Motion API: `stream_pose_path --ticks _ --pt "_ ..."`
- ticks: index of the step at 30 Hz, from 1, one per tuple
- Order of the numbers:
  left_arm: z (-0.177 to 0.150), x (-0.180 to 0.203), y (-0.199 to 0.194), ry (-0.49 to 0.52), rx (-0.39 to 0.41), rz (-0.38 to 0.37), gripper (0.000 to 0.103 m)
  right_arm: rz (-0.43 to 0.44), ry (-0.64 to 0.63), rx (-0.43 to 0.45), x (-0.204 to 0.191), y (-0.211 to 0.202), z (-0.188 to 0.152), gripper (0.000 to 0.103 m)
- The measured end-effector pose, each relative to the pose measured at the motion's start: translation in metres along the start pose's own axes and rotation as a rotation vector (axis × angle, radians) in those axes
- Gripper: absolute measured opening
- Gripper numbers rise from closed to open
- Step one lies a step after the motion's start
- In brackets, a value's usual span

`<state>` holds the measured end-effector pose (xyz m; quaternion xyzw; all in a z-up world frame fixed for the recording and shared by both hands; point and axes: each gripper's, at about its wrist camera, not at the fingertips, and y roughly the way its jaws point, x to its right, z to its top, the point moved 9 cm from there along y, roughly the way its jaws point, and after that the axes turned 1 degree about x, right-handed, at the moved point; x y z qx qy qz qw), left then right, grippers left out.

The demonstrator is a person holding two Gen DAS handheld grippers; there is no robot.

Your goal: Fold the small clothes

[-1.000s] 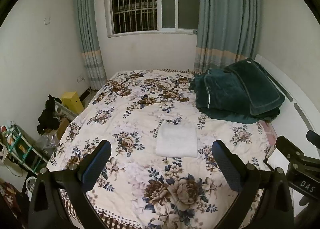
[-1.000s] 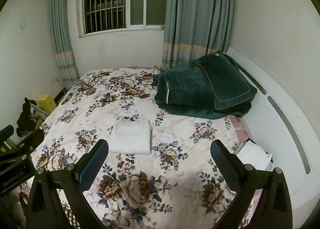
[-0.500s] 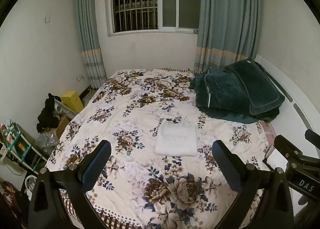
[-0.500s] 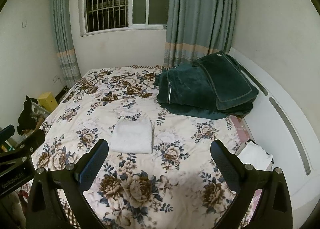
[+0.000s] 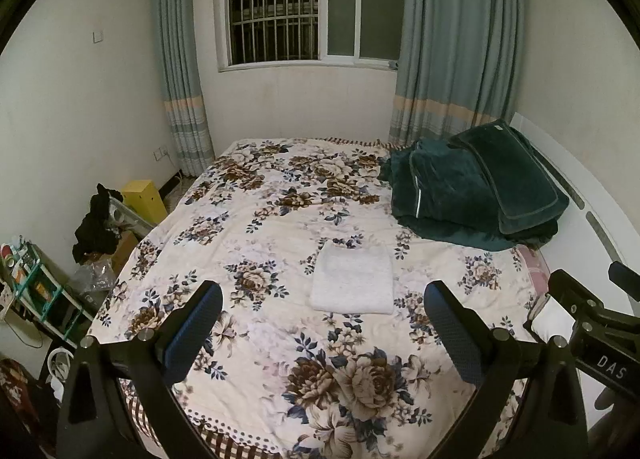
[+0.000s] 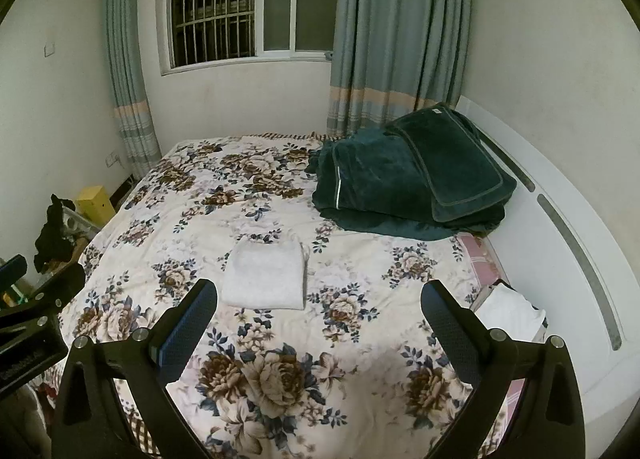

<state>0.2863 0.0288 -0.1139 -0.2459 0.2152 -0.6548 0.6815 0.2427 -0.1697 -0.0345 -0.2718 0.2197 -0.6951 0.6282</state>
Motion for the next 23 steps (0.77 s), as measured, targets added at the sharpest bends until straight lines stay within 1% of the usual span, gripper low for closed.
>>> stream_pose_path --ticks 20,23 --pt "-0.002 -0.0001 -0.0046 -0.01 0.005 0.004 0.103 0.002 0.002 0.004 -0.0022 -0.0003 0.003 0.103" --pt "0.0021 0.0005 -0.0046 -0.017 0.007 0.0 0.103 0.003 0.002 0.005 -0.0019 0.0001 0.003 0.103"
